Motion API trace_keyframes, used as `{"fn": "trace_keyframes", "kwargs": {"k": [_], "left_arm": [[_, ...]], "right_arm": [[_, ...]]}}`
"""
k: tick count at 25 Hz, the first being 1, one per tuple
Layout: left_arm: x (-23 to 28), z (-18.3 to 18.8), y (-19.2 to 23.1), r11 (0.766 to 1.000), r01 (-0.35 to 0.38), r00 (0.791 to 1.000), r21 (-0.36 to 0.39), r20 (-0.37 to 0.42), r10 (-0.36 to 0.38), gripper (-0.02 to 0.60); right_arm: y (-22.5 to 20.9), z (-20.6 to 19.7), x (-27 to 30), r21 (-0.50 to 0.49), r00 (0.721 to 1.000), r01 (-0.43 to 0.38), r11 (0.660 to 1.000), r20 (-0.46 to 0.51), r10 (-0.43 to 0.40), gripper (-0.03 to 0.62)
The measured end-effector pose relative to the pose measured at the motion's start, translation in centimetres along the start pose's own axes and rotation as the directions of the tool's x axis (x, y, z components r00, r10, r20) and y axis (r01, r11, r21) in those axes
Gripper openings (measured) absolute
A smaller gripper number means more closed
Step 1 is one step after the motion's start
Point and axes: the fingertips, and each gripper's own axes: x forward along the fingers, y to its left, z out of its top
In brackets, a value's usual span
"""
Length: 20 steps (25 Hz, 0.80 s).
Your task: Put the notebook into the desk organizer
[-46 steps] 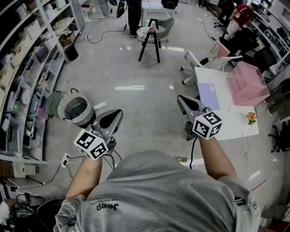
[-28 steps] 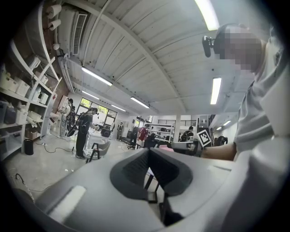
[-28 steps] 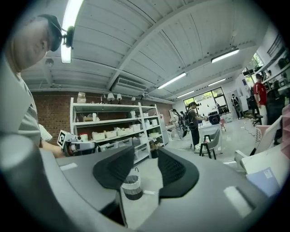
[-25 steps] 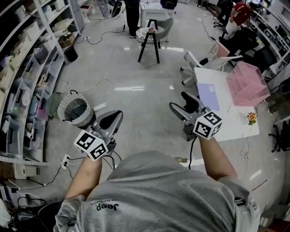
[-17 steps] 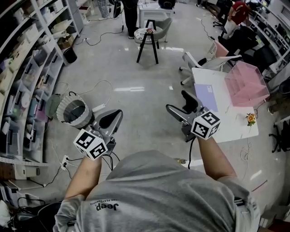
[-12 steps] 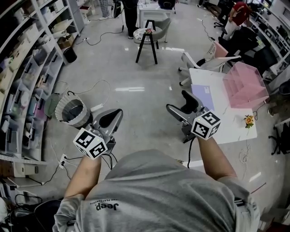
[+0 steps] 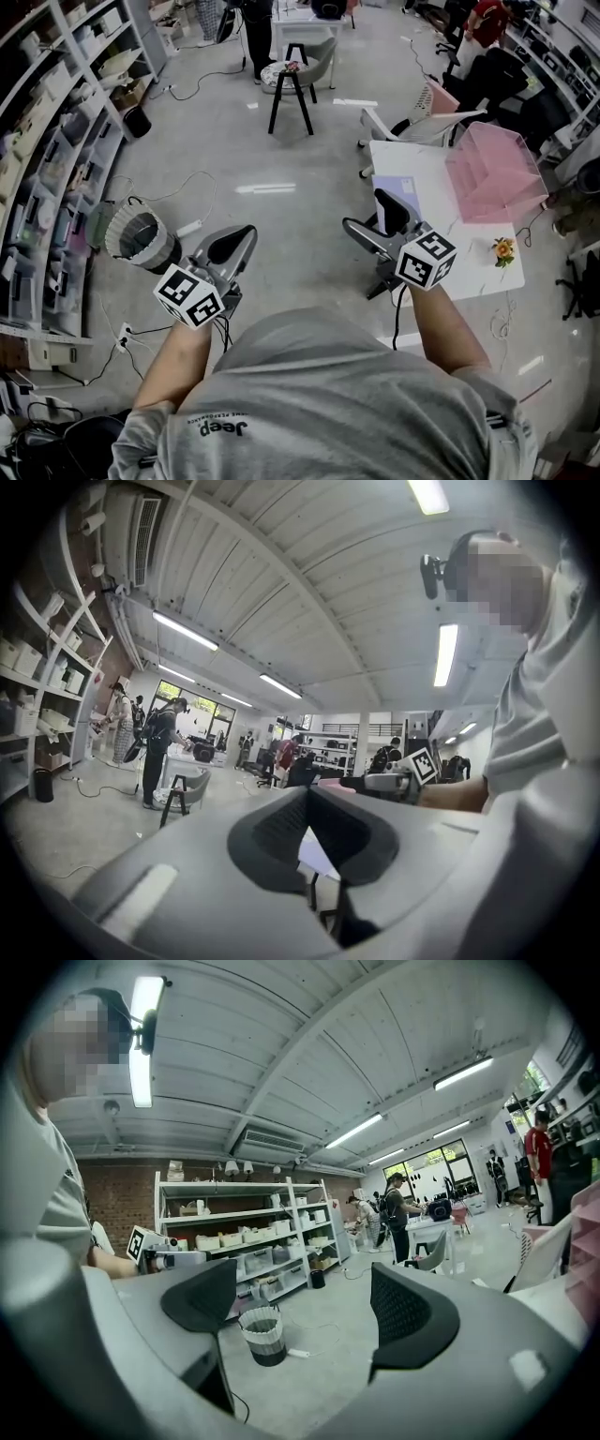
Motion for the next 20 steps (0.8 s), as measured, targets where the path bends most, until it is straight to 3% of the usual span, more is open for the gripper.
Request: {"fn": "trace_keyframes", "kwargs": {"k": [10,15,20], "left_arm": [[4.1,-0.5,2.1,0.999,0.052,0.998,-0.002,-0.028,-0.052,0.058],[6.5,-0.6,7.6,0.994,0.108,0.994,-0.024,-0.022,-0.108,0.058],[9.9,1.1,16.1,0.981,0.193,0.981,-0.024,0.004,-0.193,0.058]], "right_arm": [[-4.3,-0.7,0.6,0.042,0.998,0.059,0.997,-0.005,-0.058,0.423],[-6.2,-0.9,4.7,0.034,0.995,0.097,0.995,-0.019,-0.097,0.422],[-8.7,1.0,12.1,0.004,0.989,0.146,0.989,0.004,-0.146,0.422]]}}
